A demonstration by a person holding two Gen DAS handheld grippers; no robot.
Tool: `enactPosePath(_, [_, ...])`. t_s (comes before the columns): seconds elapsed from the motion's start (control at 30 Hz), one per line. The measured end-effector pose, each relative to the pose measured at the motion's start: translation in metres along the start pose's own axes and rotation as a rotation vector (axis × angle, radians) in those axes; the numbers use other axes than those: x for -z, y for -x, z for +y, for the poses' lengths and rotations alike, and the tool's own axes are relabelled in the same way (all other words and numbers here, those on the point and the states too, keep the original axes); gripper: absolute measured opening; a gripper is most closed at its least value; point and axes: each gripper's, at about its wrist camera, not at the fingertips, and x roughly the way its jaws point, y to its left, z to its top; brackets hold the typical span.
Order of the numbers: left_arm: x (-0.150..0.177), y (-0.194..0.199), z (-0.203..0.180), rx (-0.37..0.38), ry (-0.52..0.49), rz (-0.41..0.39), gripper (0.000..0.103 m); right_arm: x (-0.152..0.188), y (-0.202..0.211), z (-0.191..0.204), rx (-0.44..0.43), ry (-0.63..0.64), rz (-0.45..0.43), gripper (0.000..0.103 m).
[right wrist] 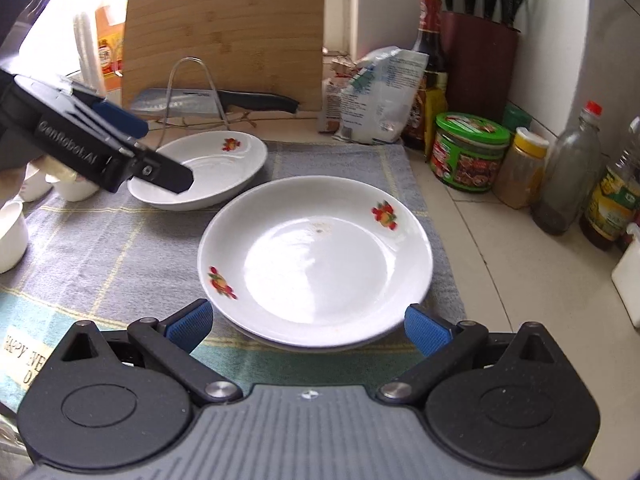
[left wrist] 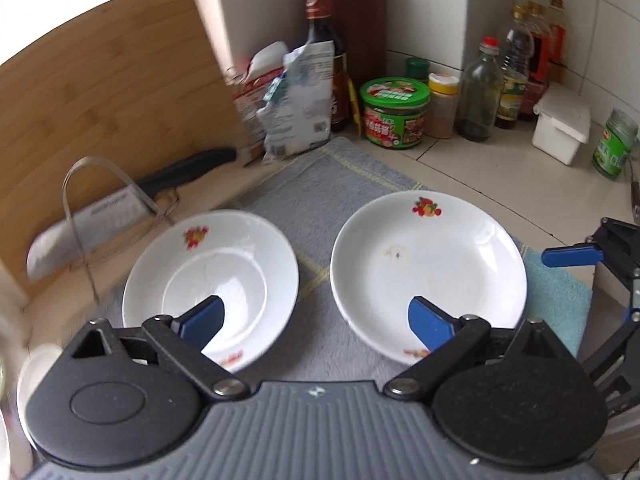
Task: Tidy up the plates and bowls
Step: 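Move the left tool to the white fruit-print plate on the towel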
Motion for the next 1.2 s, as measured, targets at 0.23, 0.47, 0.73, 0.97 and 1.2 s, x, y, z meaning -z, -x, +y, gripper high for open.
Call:
enactPosePath(0.23, [0.03,0.016,0.024,-0.092,0.099,-0.01,0.098,-0.017,-0.009,0.02,-0.03,0.053,-0.003,0.103])
enactPosePath(0.47, [0.05,0.016,0.054,-0.105,0.096,-0.021,0.098,-0.037,-0.021,0.049,-0.018,0.135,0.013,0.103])
enactPosePath(0.73, [0.057,0.009,0.079,-0.075,0.096,-0.033,0.098,-0.058,-0.031,0.071,-0.001,0.206,0.043,0.103])
enactPosePath(0.97, [0.057,0.001,0.088,-0.098,0.13,-0.013,0.098,-0.072,-0.046,0.067,-0.047,0.248,0.055,0.103])
enactPosePath(1.2, [0.048,-0.009,0.084,-0.167,0.165,0.033,0.098,-0.088,-0.073,0.047,-0.157,0.308,0.047,0.103])
